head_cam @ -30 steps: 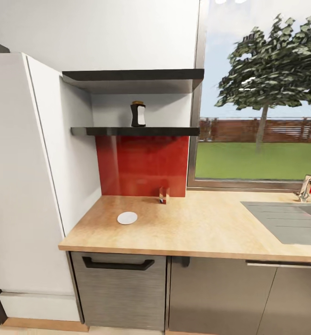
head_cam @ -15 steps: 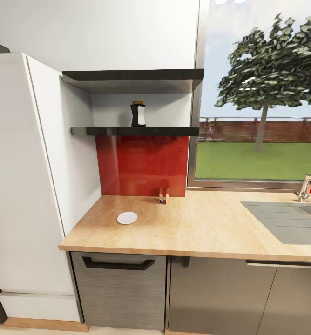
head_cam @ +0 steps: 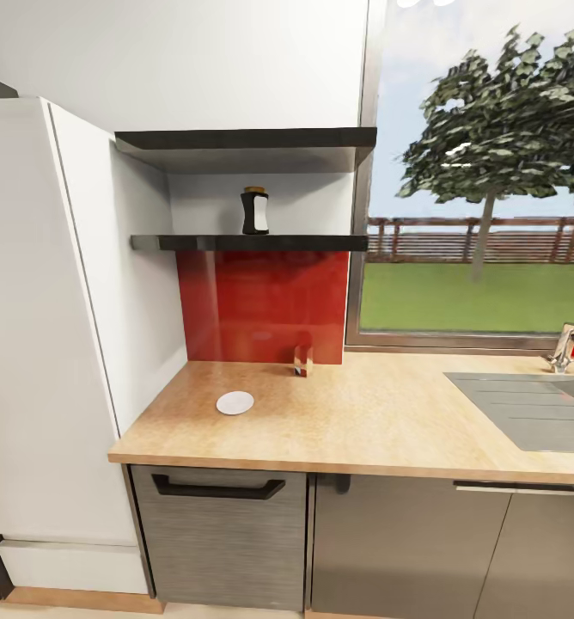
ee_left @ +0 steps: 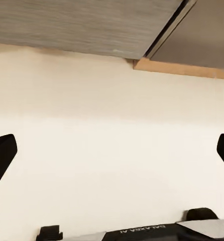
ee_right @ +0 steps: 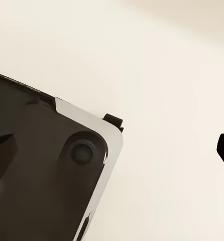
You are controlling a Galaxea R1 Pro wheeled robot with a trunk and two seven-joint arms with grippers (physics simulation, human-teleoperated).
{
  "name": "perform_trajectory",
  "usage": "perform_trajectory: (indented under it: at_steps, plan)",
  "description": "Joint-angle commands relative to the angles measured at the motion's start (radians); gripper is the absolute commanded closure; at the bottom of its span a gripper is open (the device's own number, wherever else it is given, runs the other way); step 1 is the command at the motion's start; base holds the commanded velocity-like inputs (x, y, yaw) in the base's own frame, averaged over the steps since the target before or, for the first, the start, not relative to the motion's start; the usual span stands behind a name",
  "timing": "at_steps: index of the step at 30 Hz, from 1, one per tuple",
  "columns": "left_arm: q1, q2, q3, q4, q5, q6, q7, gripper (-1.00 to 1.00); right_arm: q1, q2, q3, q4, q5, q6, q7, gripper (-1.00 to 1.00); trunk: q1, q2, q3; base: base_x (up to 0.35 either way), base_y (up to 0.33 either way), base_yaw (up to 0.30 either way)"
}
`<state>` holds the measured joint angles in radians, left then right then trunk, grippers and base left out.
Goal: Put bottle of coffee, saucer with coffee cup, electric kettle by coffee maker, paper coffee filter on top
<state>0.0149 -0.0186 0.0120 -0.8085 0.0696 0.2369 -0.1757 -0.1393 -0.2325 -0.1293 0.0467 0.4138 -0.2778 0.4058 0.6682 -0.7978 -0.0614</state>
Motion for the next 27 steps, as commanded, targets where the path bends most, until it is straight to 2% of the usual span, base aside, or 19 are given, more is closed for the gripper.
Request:
perform_trajectory:
  at_steps: [1, 3, 4, 5, 8, 10, 12, 13, 14, 15, 16, 19, 20, 24, 26, 27]
  plan:
    - [0.0, -0.001, 0.001, -0.057, 0.007, 0.057, -0.054, -1.0, -0.002, -0.001, -0.008, 0.004, 0.008, -0.006, 0.001, -1.0, 0.0, -0.001, -0.002, 0.0, 0.0, 0.0]
    - [0.0, -0.002, 0.001, -0.106, 0.006, 0.104, -0.114, -1.0, -0.002, -0.001, -0.008, 0.004, 0.008, -0.006, 0.001, -1.0, 0.0, -0.001, -0.002, 0.0, 0.0, 0.0]
    - [0.0, -0.002, 0.0, -0.211, 0.006, 0.182, -0.265, -1.0, -0.002, -0.001, -0.009, 0.004, 0.008, -0.007, 0.001, -1.0, 0.0, -0.001, -0.002, 0.0, 0.0, 0.0]
    - [0.0, -0.002, 0.0, -0.25, 0.006, 0.199, -0.312, -1.0, -0.002, -0.001, -0.009, 0.004, 0.008, -0.007, 0.001, -1.0, 0.0, -0.001, -0.002, 0.0, 0.0, 0.0]
    - [0.0, -0.003, 0.0, -0.313, 0.006, 0.215, -0.362, -1.0, -0.002, -0.001, -0.009, 0.004, 0.008, -0.007, 0.001, -1.0, 0.0, -0.001, -0.002, 0.0, 0.0, 0.0]
    - [0.0, -0.008, -0.007, -0.388, 0.006, 0.238, -0.403, -1.0, -0.002, -0.001, -0.009, 0.004, 0.008, -0.007, 0.001, -1.0, 0.0, -0.001, -0.002, 0.0, 0.0, 0.0]
    - [0.0, -0.029, -0.043, -0.494, 0.007, 0.297, -0.452, -1.0, -0.002, -0.001, -0.009, 0.004, 0.008, -0.008, 0.001, -1.0, 0.0, -0.001, -0.002, 0.0, 0.0, 0.0]
    - [0.0, -0.033, -0.052, -0.517, 0.007, 0.307, -0.462, -1.0, -0.002, -0.001, -0.009, 0.004, 0.008, -0.008, 0.001, -1.0, 0.0, -0.001, -0.002, 0.0, 0.0, 0.0]
    - [0.0, -0.055, -0.091, -0.605, 0.007, 0.332, -0.495, -1.0, -0.002, -0.001, -0.009, 0.004, 0.008, -0.008, 0.001, -1.0, 0.0, -0.001, -0.002, 0.0, 0.0, 0.0]
    - [0.0, -0.097, -0.119, -0.681, 0.007, 0.342, -0.511, -1.0, -0.002, -0.001, -0.009, 0.004, 0.008, -0.008, 0.001, -1.0, 0.0, -0.001, -0.002, 0.0, 0.0, 0.0]
    - [0.0, -0.121, -0.129, -0.706, 0.007, 0.345, -0.516, -1.0, -0.002, -0.001, -0.009, 0.004, 0.008, -0.008, 0.001, -1.0, 0.0, -0.001, -0.002, 0.0, 0.0, 0.0]
    - [-0.007, -0.155, -0.166, -0.733, 0.007, 0.348, -0.52, -1.0, -0.002, -0.001, -0.008, 0.003, 0.007, -0.008, 0.001, -1.0, 0.0, -0.001, -0.002, 0.0, 0.0, 0.0]
    - [-0.023, -0.156, -0.187, -0.741, 0.007, 0.349, -0.521, -1.0, -0.002, -0.001, -0.007, 0.003, 0.007, -0.007, 0.001, -1.0, 0.0, -0.001, -0.002, 0.0, 0.0, 0.0]
    - [-0.095, -0.156, -0.214, -0.751, 0.008, 0.355, -0.525, -1.0, -0.002, 0.0, -0.006, 0.001, 0.004, -0.006, 0.001, -1.0, 0.0, -0.001, -0.002, 0.0, 0.0, 0.0]
    - [-0.144, -0.156, -0.223, -0.755, 0.011, 0.392, -0.548, -1.0, -0.002, 0.005, -0.006, 0.002, 0.005, -0.008, 0.002, -1.0, 0.0, -0.001, -0.002, 0.0, 0.0, 0.0]
    - [-0.18, -0.156, -0.226, -0.756, 0.036, 0.427, -0.588, -1.0, -0.002, 0.012, -0.006, 0.001, 0.006, -0.008, 0.002, -1.0, 0.0, -0.001, -0.002, 0.0, 0.0, 0.0]
